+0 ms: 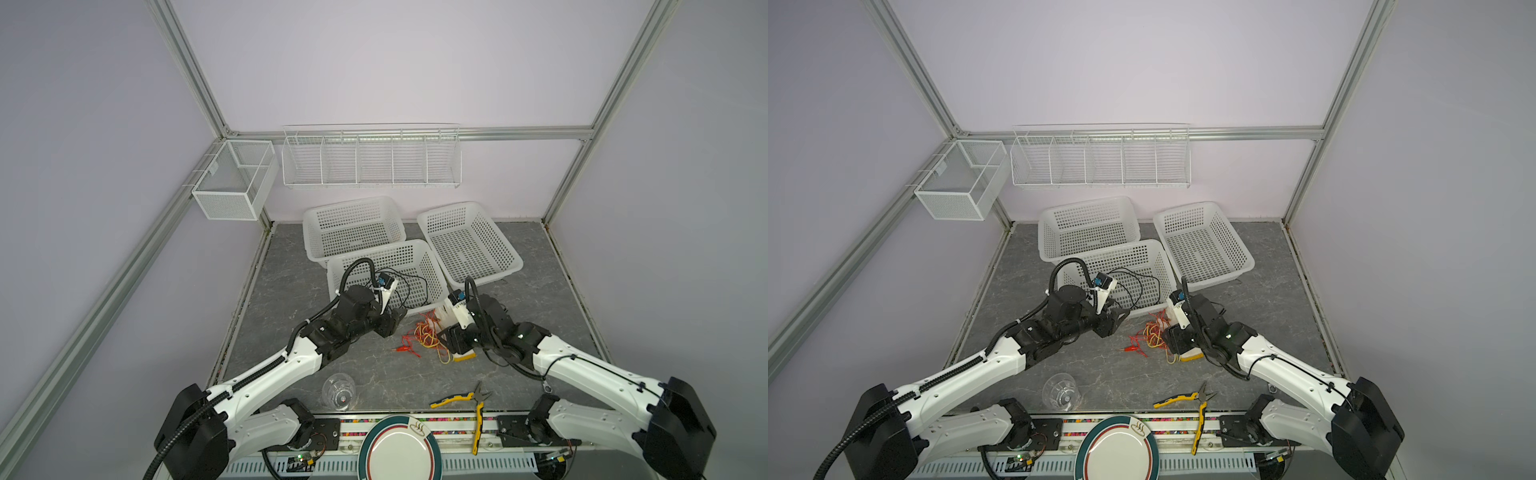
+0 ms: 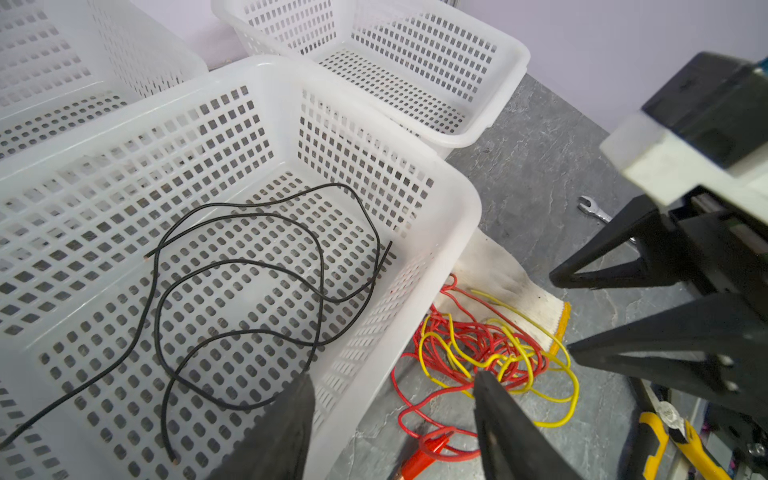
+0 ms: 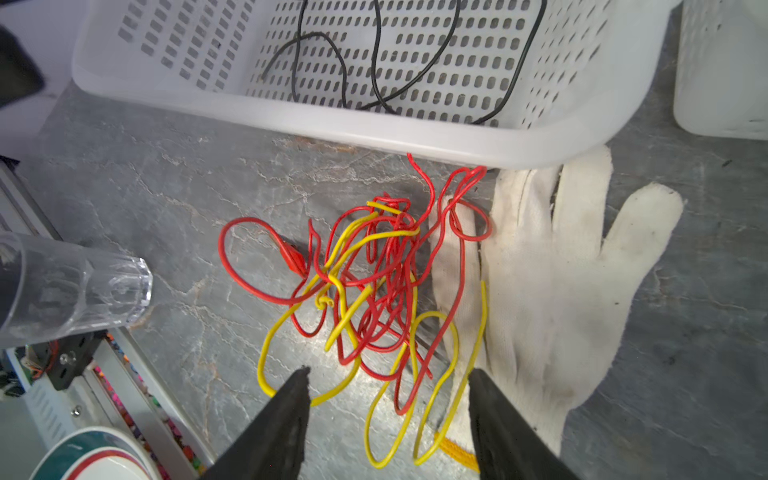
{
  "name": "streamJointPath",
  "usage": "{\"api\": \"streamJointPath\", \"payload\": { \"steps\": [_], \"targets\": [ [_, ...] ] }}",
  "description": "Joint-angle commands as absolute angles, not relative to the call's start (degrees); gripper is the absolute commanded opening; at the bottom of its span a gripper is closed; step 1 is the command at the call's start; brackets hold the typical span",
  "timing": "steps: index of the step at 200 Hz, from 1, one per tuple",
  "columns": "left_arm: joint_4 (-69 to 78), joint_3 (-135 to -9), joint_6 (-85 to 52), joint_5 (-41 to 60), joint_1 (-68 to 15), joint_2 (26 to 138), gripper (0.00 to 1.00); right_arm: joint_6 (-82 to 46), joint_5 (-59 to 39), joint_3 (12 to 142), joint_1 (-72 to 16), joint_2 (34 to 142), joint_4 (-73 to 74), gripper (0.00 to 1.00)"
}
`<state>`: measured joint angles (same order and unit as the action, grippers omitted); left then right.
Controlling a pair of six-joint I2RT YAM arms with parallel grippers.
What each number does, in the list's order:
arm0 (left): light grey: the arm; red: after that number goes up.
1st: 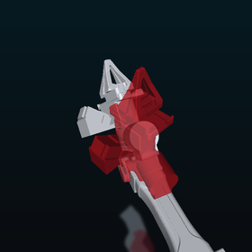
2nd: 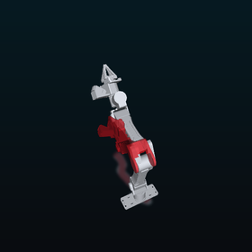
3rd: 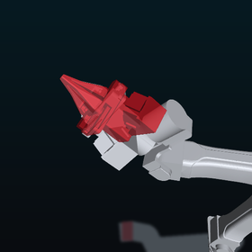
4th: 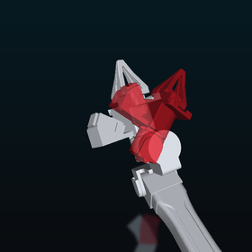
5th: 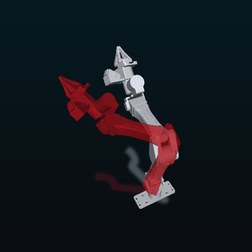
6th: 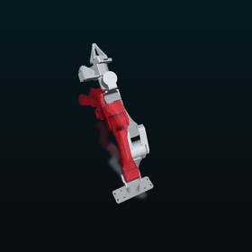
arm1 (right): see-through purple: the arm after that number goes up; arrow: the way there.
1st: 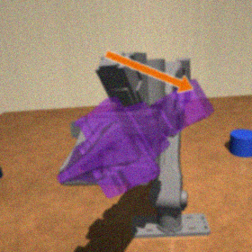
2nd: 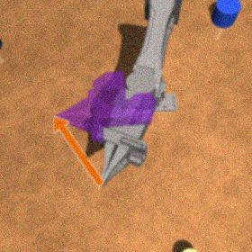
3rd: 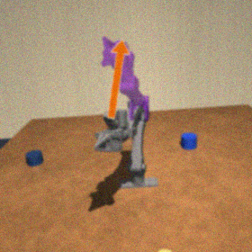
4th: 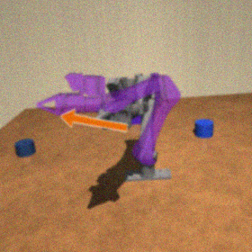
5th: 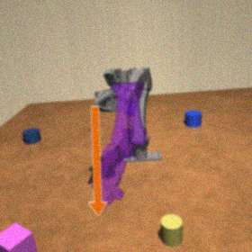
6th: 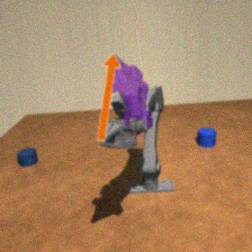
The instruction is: Untangle the cables
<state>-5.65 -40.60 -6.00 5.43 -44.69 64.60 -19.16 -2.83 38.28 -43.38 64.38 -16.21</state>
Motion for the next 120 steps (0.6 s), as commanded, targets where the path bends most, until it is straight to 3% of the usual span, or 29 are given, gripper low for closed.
{"api": "streamJointPath", "payload": {
  "steps": [1,106,120],
  "targets": [
    [-3.8,-41.0,-6.9,5.9,-45.8,65.8,0.61,-22.3,-2.4,38.4,-44.1,66.0,-10.5,0.58],
    [-3.3,-40.5,-7.2,4.9,-46.9,67.6,0.61,-24.9,-3.6,41.4,-45.4,77.1,-7.9,0.37],
    [-3.6,-40.4,-7.1,4.8,-46.9,67.7,0.61,-25.1,-3.5,41.8,-45.5,77.7,-7.7,0.29]
  ]
}}
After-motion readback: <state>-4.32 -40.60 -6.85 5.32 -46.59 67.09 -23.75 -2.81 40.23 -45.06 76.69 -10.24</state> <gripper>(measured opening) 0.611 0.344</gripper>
